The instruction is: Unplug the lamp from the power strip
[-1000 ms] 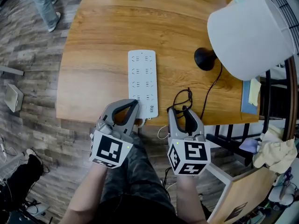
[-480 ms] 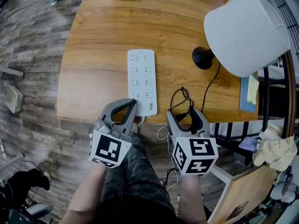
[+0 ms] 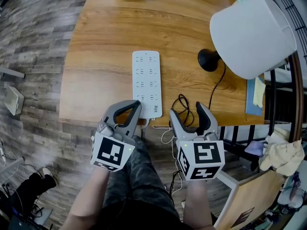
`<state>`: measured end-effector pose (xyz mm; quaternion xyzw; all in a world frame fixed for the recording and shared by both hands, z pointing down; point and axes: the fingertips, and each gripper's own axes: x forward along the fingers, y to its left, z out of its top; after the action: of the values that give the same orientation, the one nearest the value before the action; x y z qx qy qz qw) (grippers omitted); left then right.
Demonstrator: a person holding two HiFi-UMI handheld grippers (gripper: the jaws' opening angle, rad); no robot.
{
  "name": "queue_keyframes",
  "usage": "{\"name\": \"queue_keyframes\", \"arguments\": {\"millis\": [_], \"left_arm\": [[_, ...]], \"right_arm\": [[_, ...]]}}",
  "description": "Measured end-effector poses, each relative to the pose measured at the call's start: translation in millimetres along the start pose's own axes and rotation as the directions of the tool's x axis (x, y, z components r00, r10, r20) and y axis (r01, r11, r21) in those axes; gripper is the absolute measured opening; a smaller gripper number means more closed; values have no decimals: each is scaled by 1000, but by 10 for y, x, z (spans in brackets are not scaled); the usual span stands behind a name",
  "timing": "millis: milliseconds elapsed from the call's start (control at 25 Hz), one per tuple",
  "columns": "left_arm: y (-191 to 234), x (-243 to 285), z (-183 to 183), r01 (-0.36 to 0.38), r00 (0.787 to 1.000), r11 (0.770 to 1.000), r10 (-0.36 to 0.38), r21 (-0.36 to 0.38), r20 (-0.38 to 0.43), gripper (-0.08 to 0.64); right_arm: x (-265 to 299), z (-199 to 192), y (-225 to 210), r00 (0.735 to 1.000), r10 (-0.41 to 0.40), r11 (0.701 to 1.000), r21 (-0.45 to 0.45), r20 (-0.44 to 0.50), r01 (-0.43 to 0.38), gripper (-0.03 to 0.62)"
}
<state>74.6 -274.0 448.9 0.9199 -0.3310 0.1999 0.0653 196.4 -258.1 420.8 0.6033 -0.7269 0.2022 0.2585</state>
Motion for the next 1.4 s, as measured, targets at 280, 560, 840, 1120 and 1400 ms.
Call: {"name": "queue_keyframes", "arguments": {"millis": [280, 560, 840, 1120, 1400], "left_arm": [[64, -78, 99, -10, 999, 999, 11, -35, 40, -5], [151, -228, 202, -38, 995, 994, 47, -100, 89, -5], [219, -426, 281, -60, 989, 988, 79, -144, 127, -5], [266, -637, 402, -79, 981, 984, 105, -160, 162, -5], [249, -895, 564, -75, 968, 979, 117, -190, 223, -5]], "right_arm": [[26, 106, 229, 989, 83, 997, -15, 125, -82, 271], [-93, 252, 305, 969, 81, 997, -11, 232, -81, 65], [-245, 348, 399, 956, 99, 994, 17, 278, -108, 8], [-442, 448, 534, 942, 122, 992, -7, 312, -126, 8], [-725, 613, 741, 898, 175, 983, -19, 404, -183, 8]]}}
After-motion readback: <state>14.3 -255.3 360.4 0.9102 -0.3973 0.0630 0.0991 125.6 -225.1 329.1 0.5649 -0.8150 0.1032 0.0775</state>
